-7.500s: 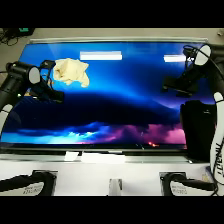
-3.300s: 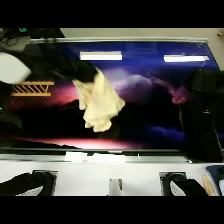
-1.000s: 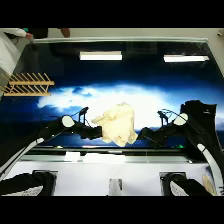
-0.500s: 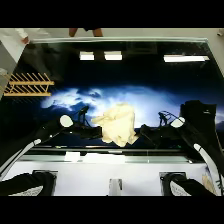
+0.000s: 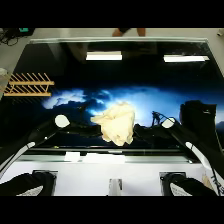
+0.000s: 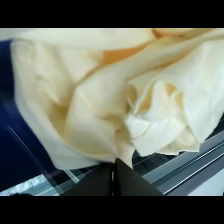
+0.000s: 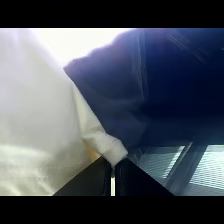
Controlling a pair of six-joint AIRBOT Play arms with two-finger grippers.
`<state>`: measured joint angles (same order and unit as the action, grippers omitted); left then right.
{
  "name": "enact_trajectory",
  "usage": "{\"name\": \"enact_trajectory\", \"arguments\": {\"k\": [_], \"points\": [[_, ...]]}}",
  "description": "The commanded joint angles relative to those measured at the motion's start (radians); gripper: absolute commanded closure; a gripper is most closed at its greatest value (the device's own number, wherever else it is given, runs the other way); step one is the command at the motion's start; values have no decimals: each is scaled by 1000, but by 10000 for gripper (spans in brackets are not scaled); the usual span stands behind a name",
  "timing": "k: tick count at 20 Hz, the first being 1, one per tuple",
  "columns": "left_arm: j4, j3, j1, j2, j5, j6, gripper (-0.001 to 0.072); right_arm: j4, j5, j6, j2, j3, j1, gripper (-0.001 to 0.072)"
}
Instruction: Fold the shirts.
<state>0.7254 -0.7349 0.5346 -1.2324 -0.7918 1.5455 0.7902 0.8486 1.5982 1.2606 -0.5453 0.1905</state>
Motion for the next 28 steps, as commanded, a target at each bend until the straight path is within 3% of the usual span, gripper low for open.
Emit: {"name": "enact_trajectory", "arguments": {"k": [1,4,8,11,14,17,20,22,25,28], "points": [[4,-17,-11,77,39,-59,677,89,27,21,-53,-66,19,688],[63,-107,-97,197,61,-69,677,279,72,30,-214,-232,19,688],[68,-350,-304,393,113,-113,677,727,71,216,-444,-579,19,688],[68,-554,-473,517,230,-114,677,976,80,260,-560,-832,19,688],[67,-674,-618,602,294,-98,676,1034,134,309,-635,-984,19,687],[68,-702,-650,660,292,-94,676,1032,167,345,-689,-1012,19,687],[169,-702,-651,669,154,-94,677,1046,331,343,-697,-1011,19,687],[328,-687,-655,644,-68,-74,677,1064,535,313,-671,-1002,19,686],[542,-564,-655,595,-377,28,676,1135,821,286,-623,-903,19,686],[512,-323,-645,590,-423,27,676,1059,801,312,-621,-678,19,686]]}}
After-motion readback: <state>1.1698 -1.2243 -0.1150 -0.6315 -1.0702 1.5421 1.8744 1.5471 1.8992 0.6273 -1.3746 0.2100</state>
